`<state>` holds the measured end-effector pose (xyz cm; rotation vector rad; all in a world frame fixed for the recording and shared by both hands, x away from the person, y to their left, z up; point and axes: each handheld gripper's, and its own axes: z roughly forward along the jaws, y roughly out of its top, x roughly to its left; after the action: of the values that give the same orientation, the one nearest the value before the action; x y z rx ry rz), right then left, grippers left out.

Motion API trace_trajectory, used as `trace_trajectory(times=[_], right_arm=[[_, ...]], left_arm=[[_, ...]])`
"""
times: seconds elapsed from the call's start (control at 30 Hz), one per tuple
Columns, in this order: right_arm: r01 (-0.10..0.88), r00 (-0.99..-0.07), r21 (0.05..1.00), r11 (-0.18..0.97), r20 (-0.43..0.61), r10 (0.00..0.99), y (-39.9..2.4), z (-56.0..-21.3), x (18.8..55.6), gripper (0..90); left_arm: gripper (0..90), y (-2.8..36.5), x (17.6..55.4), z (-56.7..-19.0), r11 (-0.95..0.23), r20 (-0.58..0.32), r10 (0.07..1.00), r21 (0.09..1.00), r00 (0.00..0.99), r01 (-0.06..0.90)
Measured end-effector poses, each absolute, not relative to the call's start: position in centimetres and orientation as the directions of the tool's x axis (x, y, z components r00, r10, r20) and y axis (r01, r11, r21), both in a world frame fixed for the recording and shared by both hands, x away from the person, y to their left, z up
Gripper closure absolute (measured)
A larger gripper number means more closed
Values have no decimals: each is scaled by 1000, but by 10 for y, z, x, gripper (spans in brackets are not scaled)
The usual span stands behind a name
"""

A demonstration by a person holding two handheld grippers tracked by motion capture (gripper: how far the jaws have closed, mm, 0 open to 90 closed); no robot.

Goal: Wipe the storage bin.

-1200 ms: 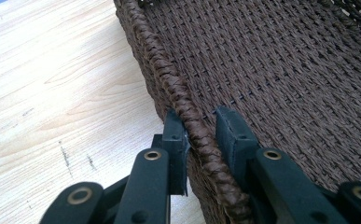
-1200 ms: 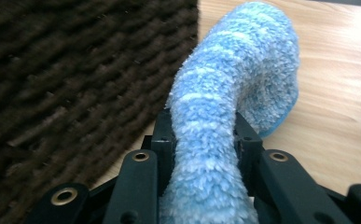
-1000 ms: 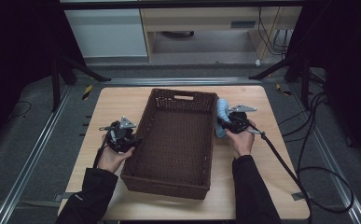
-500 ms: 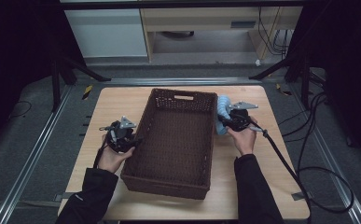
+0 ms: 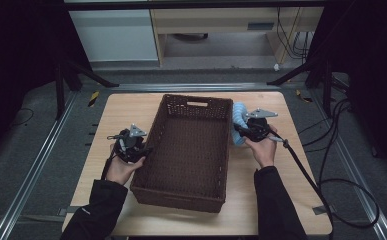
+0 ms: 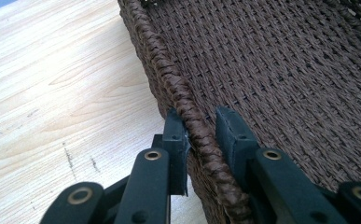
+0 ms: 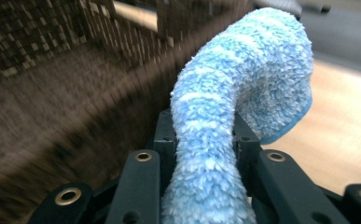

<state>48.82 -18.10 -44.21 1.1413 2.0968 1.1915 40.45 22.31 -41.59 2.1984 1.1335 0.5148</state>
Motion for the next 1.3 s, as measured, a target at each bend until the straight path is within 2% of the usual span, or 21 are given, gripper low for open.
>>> trace_trajectory(times=[0.1,0.2,0.53,0.63,1.0,1.13,1.3], right_arm=[[403,-547,870,285,-20,837,-181,-427,487,707],[406,-548,864,297,-30,836,-181,-426,487,707],[501,-560,783,369,-32,828,-179,-476,484,707],[512,-562,782,356,-8,827,-178,-485,483,707],[400,-592,853,335,-39,805,-181,-431,467,708],[413,-597,838,355,-45,801,-179,-441,464,708],[466,-600,797,385,-35,799,-176,-465,464,708]], left_arm=[[741,222,405,-416,-451,67,829,668,555,592],[741,222,406,-416,-452,70,829,667,555,592],[739,221,412,-416,-445,66,832,672,551,592],[738,220,413,-416,-445,68,832,673,550,591],[734,219,417,-416,-440,68,837,674,543,594],[716,218,418,-416,-440,71,840,671,538,597],[629,217,417,-414,-448,110,851,664,514,599]])
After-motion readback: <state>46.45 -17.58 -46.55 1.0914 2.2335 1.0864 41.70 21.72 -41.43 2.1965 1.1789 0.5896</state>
